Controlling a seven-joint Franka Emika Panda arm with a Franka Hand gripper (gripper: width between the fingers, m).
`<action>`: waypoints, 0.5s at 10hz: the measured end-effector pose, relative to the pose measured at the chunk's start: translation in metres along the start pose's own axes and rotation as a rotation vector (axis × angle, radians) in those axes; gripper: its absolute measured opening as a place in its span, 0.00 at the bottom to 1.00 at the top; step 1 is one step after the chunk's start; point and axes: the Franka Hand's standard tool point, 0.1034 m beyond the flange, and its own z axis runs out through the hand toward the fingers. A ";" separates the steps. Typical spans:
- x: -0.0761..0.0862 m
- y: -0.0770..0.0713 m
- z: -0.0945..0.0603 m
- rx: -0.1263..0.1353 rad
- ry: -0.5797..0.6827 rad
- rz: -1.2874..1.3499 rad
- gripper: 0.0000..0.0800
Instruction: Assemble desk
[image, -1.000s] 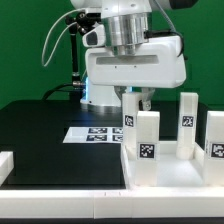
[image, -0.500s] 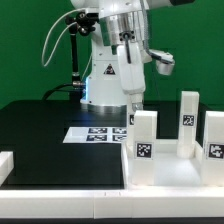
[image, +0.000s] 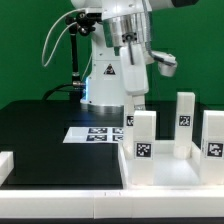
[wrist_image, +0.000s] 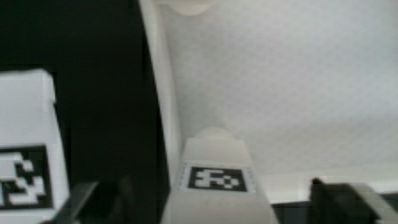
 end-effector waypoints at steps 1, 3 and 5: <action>-0.001 -0.002 -0.001 0.003 -0.001 -0.205 0.77; -0.008 0.003 0.001 0.006 0.010 -0.381 0.80; -0.005 0.003 0.001 0.001 0.015 -0.529 0.81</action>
Offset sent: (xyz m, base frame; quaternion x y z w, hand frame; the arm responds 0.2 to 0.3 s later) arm 0.0000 0.0000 0.0000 0.0000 0.0000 -0.2571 0.9664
